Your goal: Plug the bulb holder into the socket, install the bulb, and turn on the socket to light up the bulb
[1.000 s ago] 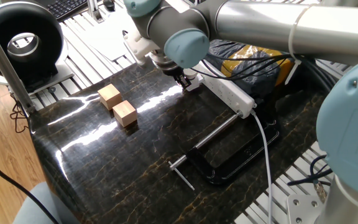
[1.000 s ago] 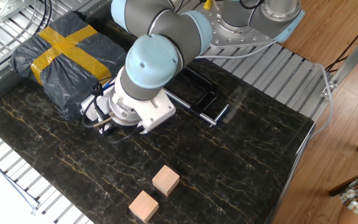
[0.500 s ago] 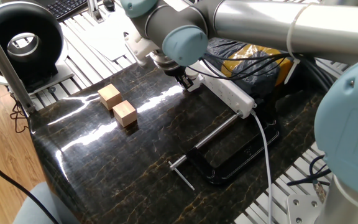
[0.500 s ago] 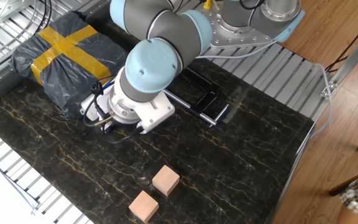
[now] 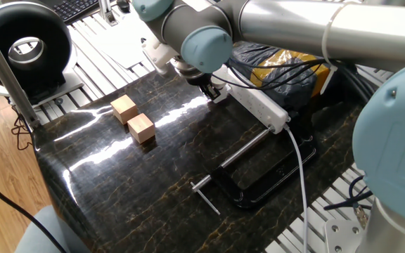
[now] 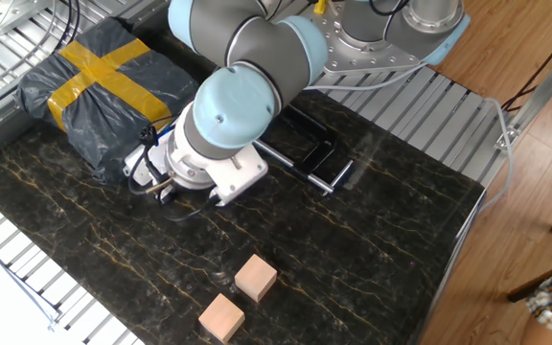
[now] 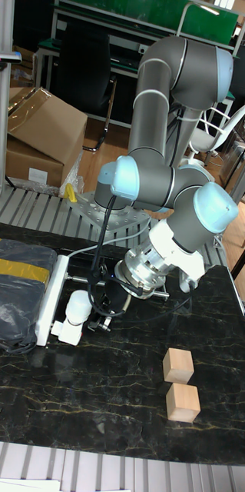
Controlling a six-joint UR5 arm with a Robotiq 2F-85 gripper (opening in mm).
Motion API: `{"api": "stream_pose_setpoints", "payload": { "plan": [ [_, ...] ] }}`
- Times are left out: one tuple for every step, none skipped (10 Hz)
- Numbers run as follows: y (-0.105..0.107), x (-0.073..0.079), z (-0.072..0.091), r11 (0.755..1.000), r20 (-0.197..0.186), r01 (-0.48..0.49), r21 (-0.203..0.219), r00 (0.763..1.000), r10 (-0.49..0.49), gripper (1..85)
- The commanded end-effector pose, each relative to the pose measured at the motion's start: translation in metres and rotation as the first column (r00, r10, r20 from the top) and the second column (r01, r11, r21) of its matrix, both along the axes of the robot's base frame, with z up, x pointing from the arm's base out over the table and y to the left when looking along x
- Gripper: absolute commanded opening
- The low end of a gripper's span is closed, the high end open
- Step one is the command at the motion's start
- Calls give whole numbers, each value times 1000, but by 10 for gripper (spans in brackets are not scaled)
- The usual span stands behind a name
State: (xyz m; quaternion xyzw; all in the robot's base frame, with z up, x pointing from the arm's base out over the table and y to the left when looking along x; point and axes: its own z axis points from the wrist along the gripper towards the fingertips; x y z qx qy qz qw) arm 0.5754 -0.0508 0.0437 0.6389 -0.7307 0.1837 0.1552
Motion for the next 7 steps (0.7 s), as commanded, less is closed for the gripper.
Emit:
{"api": "stream_pose_setpoints", "payload": {
  "plan": [
    [-9, -4, 0, 1000, -16, -1, -17, 1000, 0, 13],
    [-8, -5, -3, 1000, -21, 2, 5, 1000, -2, 13],
    [-8, -5, 6, 1000, -17, 6, -29, 1000, -6, 13],
    [4, -11, 14, 998, -7, 36, -50, 999, -36, 13],
    [21, -16, 7, 997, 8, 75, 10, 997, -75, 13],
    [27, -5, 3, 997, 35, 63, 53, 997, -65, 13],
    [30, 3, -1, 995, 60, 57, 87, 996, -62, 13]
  ]
}}
